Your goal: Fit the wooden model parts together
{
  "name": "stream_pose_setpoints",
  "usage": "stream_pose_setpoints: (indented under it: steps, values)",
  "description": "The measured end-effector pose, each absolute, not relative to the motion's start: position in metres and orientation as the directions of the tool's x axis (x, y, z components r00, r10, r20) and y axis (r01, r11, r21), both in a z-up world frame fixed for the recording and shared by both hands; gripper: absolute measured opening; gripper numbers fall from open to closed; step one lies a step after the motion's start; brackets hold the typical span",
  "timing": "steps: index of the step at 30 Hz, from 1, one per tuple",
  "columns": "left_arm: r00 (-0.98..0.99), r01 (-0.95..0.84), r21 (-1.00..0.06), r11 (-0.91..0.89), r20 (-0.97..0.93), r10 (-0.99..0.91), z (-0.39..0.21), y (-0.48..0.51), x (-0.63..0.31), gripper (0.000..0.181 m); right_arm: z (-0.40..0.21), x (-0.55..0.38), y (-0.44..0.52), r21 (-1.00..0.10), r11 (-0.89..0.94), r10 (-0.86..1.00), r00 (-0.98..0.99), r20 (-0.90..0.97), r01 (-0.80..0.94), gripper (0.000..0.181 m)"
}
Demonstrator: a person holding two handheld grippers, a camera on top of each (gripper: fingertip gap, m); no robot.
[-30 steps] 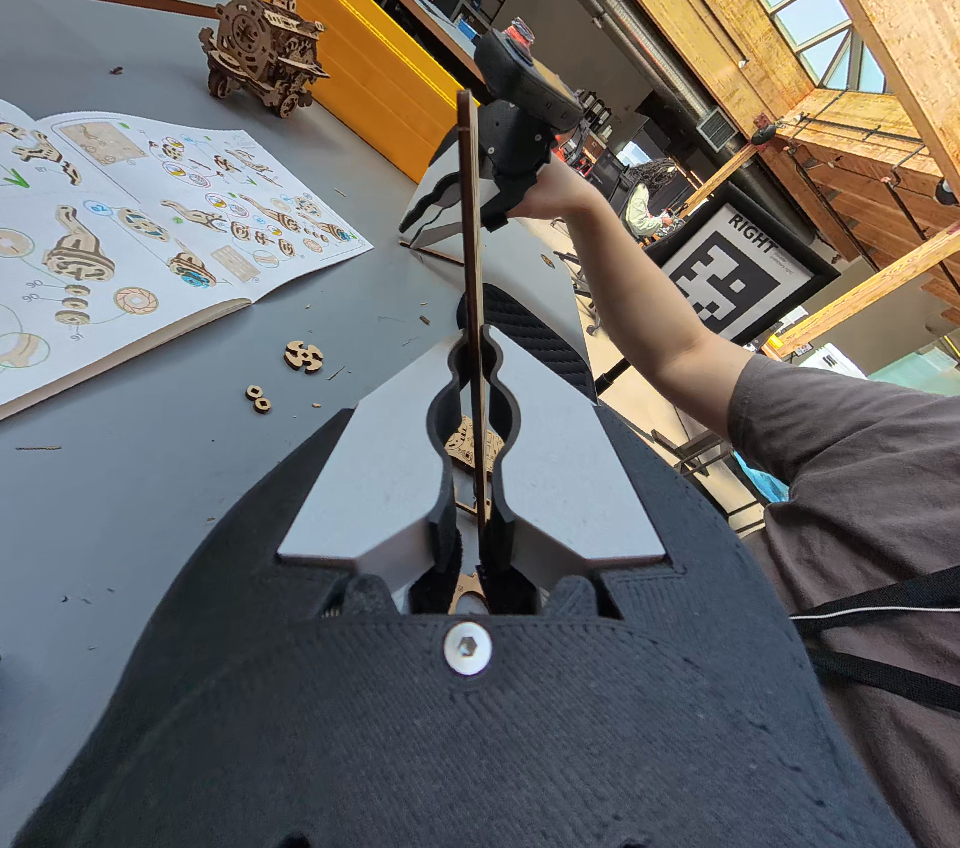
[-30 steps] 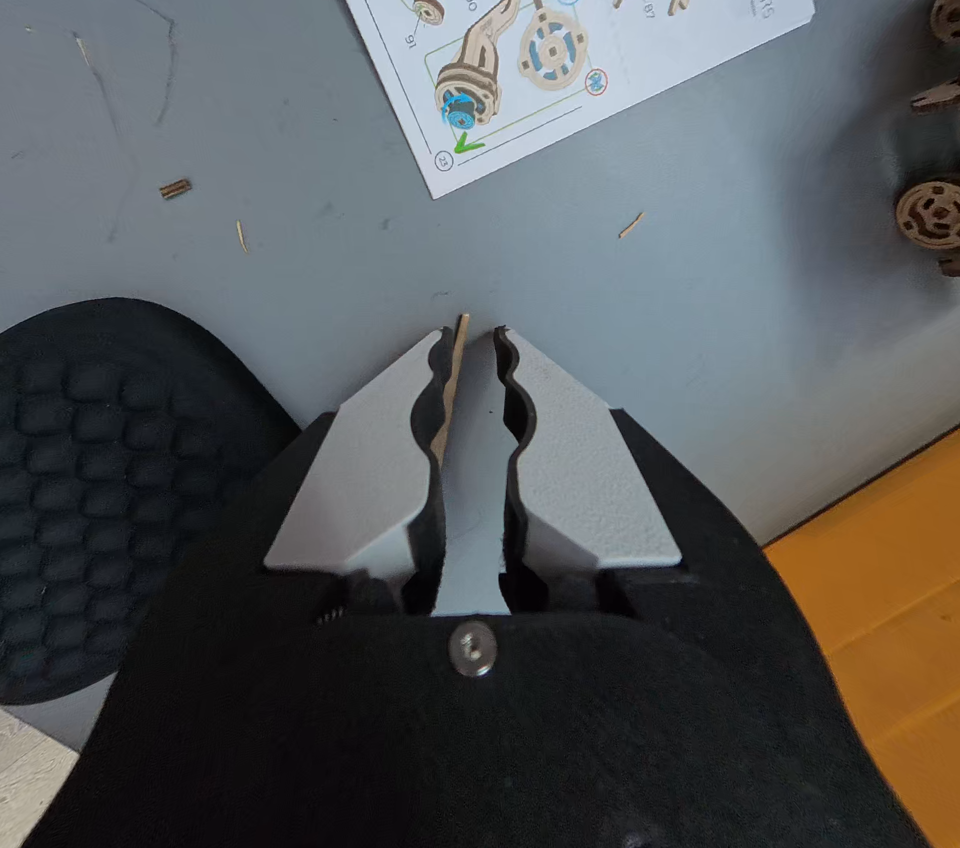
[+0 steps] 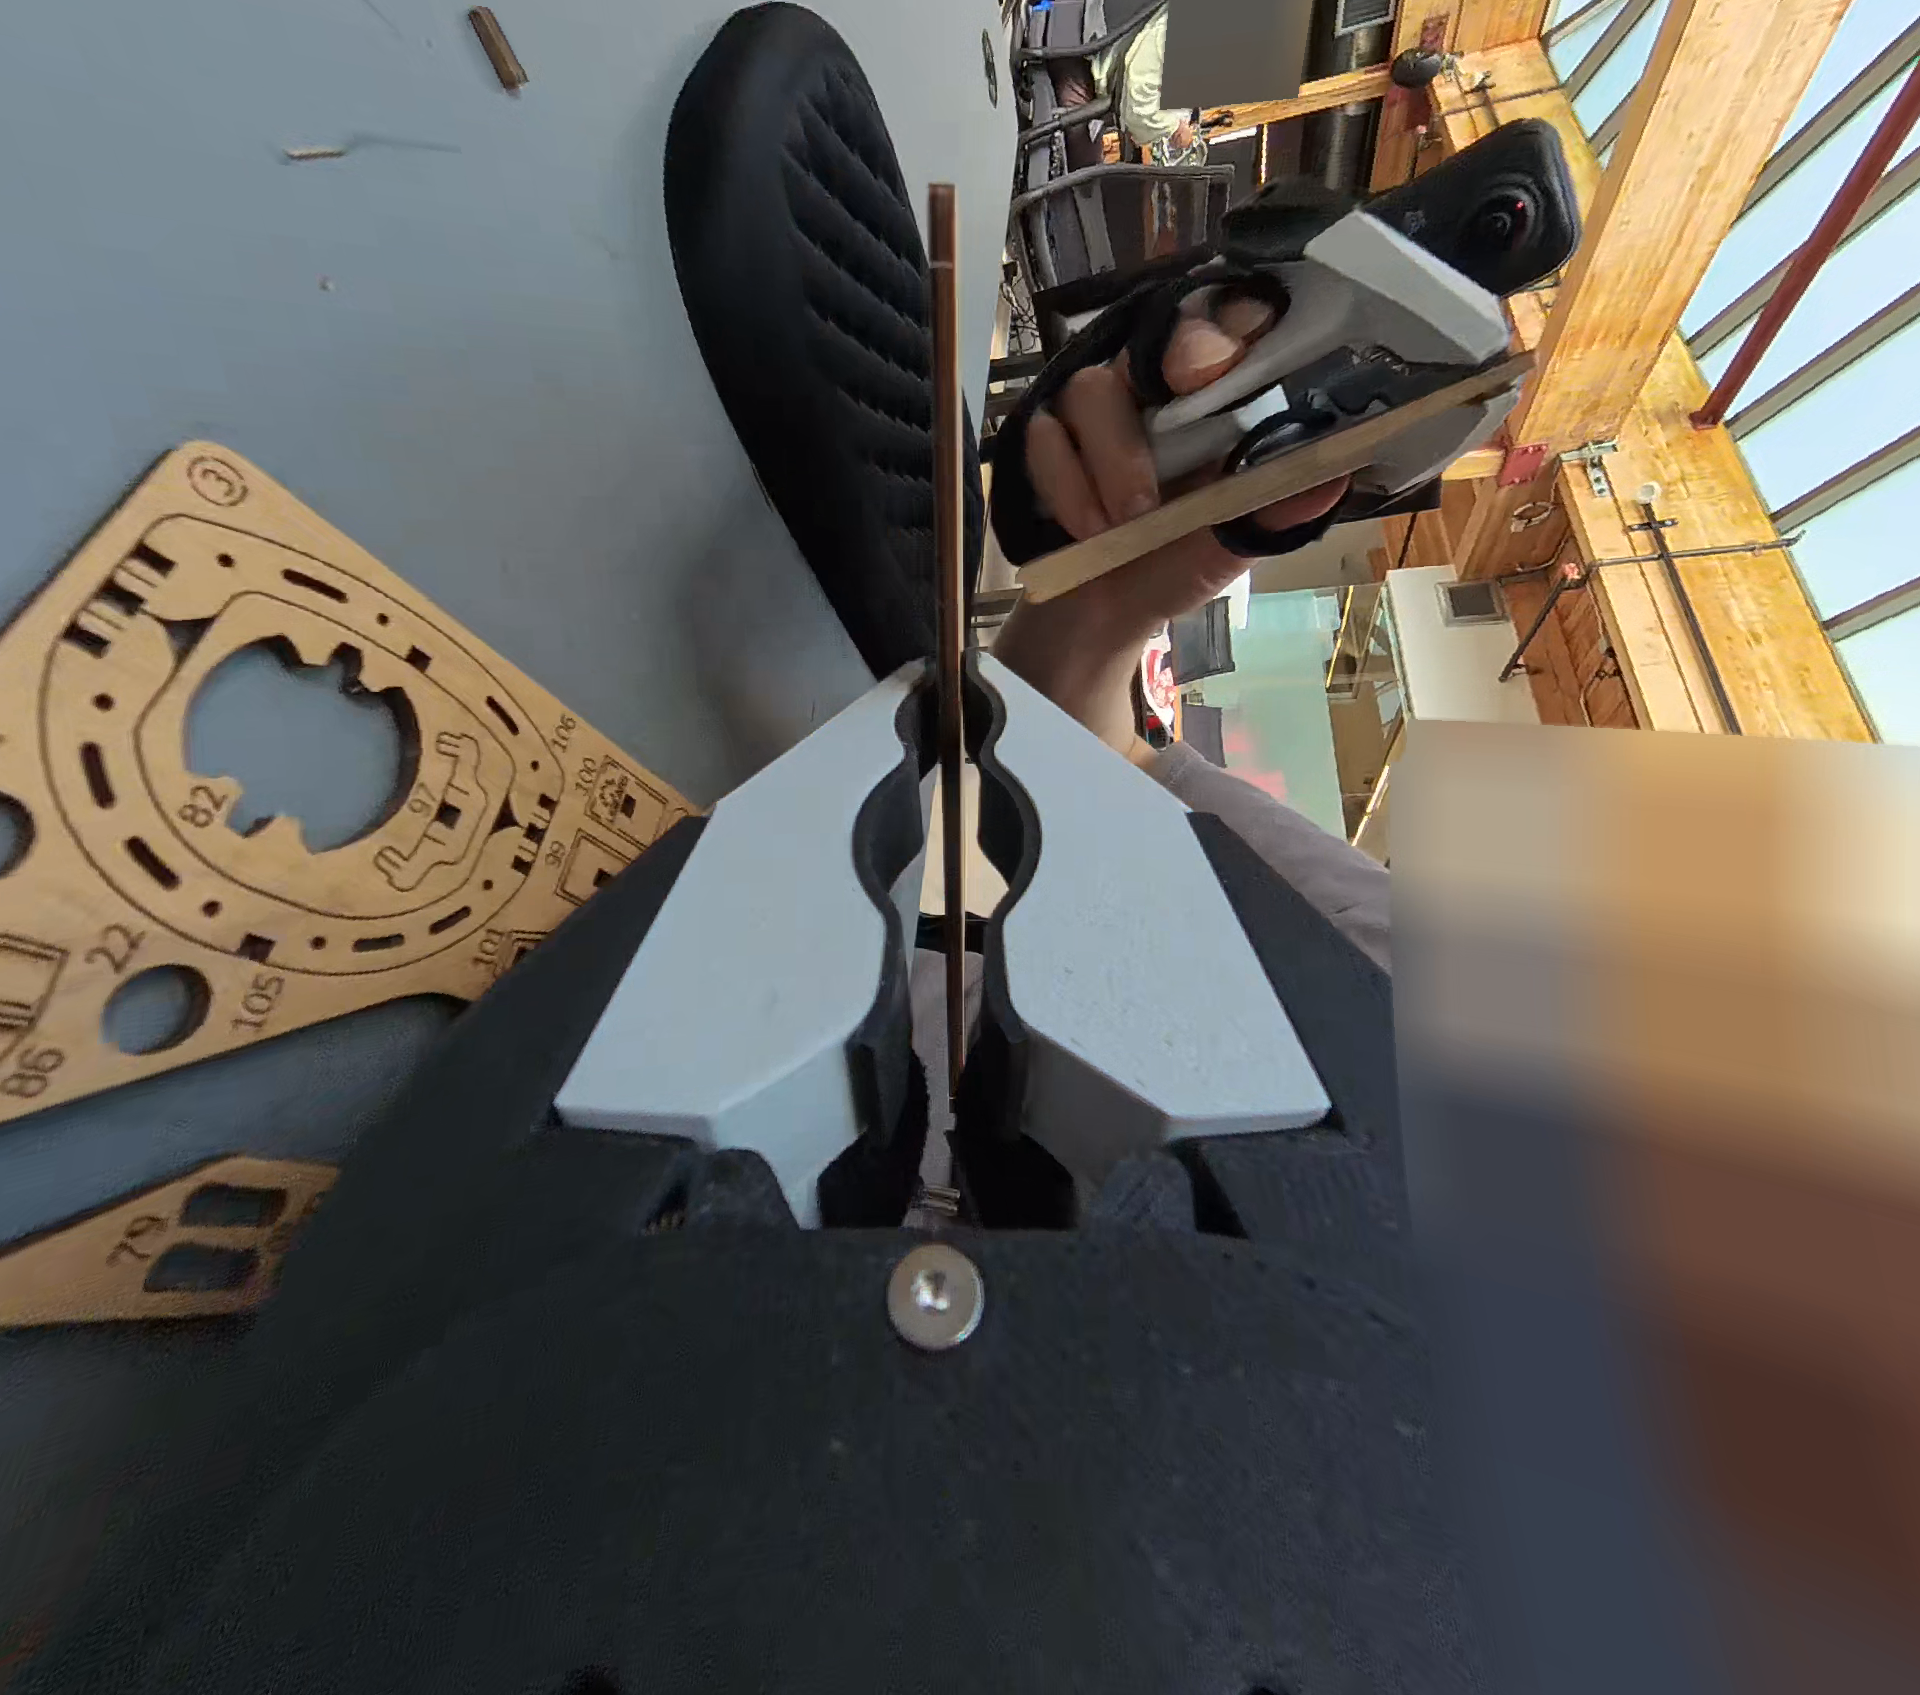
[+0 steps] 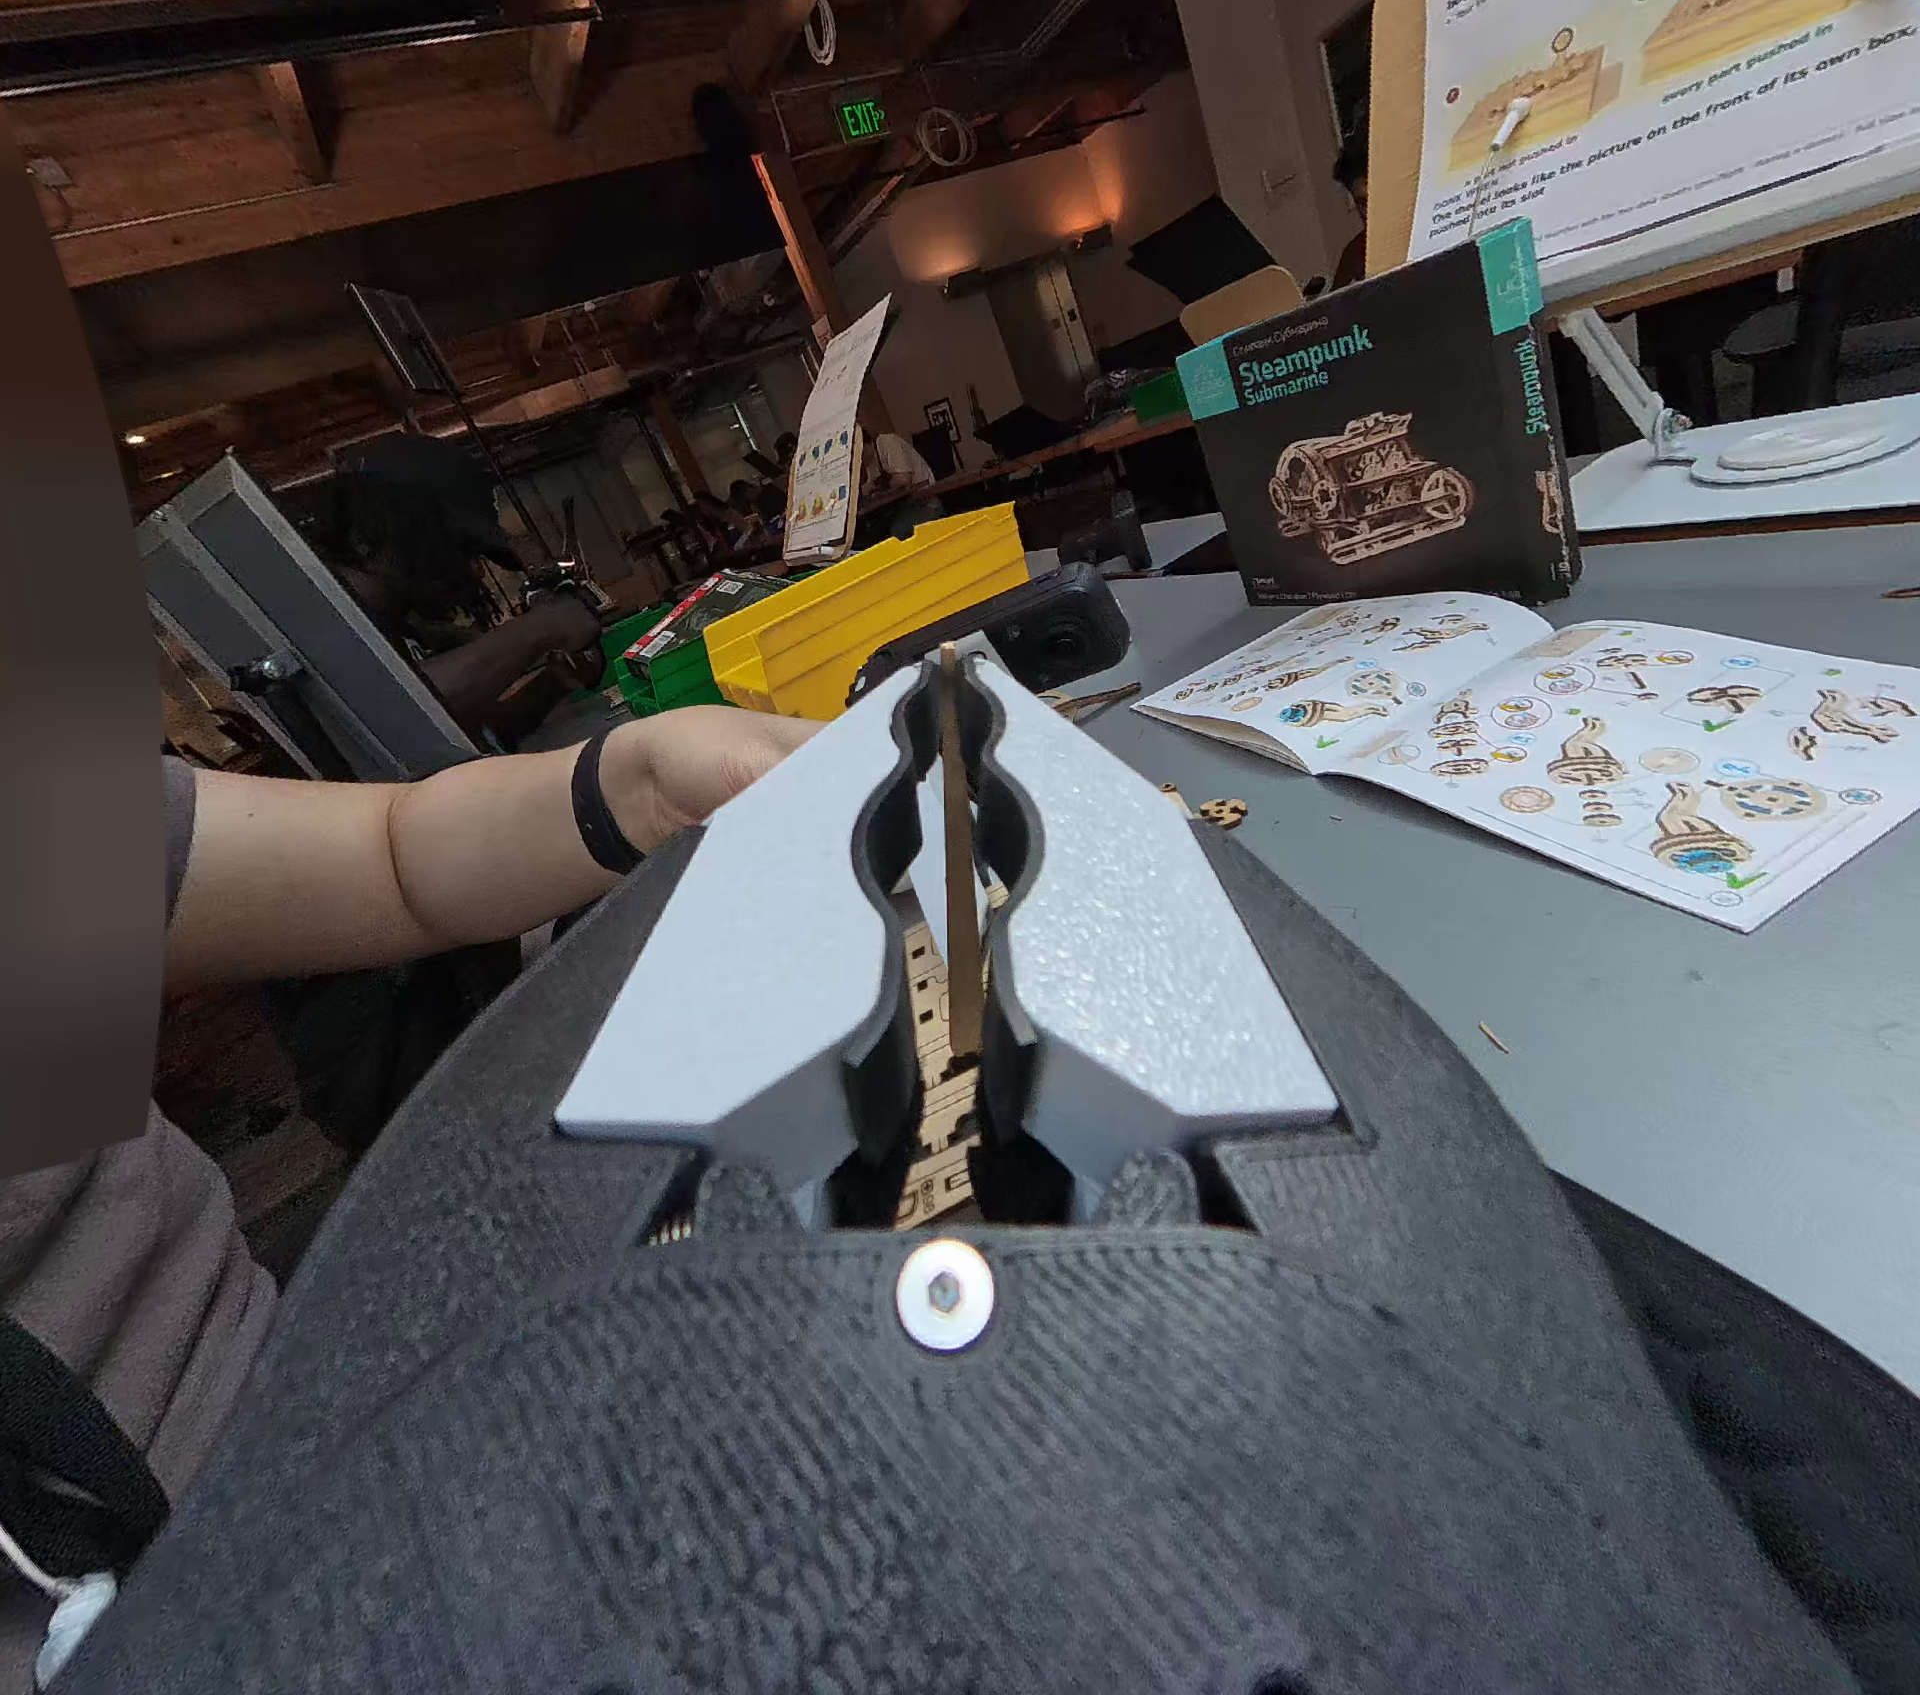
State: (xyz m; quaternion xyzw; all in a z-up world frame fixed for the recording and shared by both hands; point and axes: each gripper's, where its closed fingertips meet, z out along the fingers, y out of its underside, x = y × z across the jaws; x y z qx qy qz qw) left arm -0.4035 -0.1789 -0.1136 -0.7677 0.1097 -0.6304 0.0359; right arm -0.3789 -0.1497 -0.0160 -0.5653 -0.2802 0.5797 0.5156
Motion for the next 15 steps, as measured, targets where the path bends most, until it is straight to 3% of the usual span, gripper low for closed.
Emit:
stream_pose_setpoints:
  steps: [7, 11, 15]
  values:
    - [0.125, -0.048, -0.109, -0.993, 0.986, -0.115, -0.116, -0.178, -0.381, 0.001, -0.003, -0.342, -0.153, -0.920, -0.181, 0.918, 0.277, -0.285, -0.347, 0.001]
    - [0.230, -0.015, -0.197, -0.980, 0.953, -0.196, -0.127, -0.177, -0.393, 0.001, -0.003, -0.336, -0.154, -0.897, -0.204, 0.912, 0.258, -0.320, -0.391, 0.001]
    - [0.329, 0.028, -0.219, -0.975, 0.923, -0.198, -0.135, -0.176, -0.419, 0.001, -0.015, -0.348, -0.161, -0.902, -0.211, 0.917, 0.243, -0.316, -0.376, 0.001]
